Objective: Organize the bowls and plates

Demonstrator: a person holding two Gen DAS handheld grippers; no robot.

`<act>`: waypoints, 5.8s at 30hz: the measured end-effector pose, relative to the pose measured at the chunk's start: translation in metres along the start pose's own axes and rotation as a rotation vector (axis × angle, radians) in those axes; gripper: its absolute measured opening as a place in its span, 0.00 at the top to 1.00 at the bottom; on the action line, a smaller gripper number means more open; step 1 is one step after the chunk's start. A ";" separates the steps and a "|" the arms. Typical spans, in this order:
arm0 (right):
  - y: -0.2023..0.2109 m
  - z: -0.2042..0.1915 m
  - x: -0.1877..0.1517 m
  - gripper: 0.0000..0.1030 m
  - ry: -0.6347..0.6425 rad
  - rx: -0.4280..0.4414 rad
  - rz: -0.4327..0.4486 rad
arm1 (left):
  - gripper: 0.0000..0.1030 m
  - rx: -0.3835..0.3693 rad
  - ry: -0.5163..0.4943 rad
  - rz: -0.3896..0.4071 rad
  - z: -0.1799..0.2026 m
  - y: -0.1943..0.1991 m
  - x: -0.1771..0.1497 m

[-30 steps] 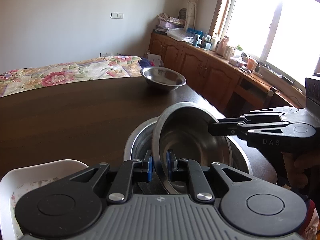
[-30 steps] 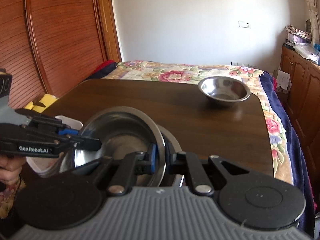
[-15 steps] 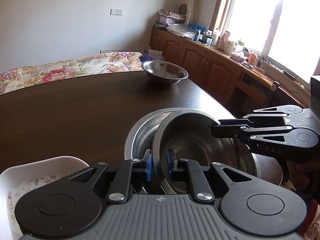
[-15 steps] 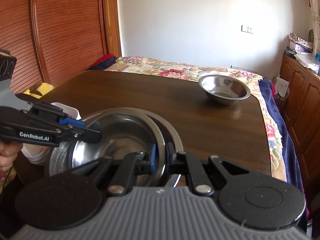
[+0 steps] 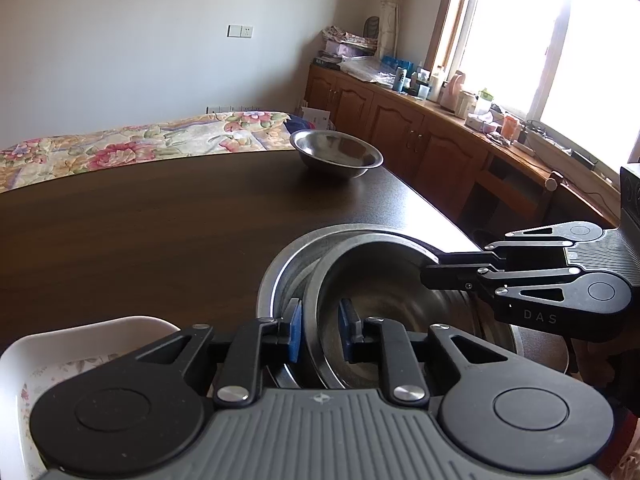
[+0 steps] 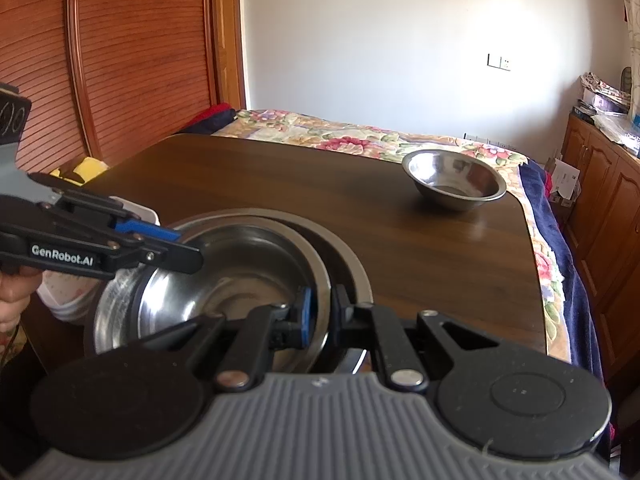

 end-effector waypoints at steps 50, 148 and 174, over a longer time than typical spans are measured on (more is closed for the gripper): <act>-0.038 0.105 0.053 0.77 -0.090 -0.122 0.183 | 0.55 0.093 -0.079 0.089 -0.004 -0.034 0.096; -0.022 0.100 0.094 0.89 -0.141 -0.047 0.205 | 0.88 0.072 -0.090 0.086 -0.003 -0.047 0.156; 0.017 0.040 0.051 0.88 -0.069 -0.066 0.148 | 0.88 0.001 -0.034 0.117 0.007 0.027 0.066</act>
Point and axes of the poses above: each gripper's, at about its wrist camera, not at the fingertips, and y roughly against the way its jaws point, z to its right, x to its top, the point moved 5 cm from there along -y, roughly the way its jaws point
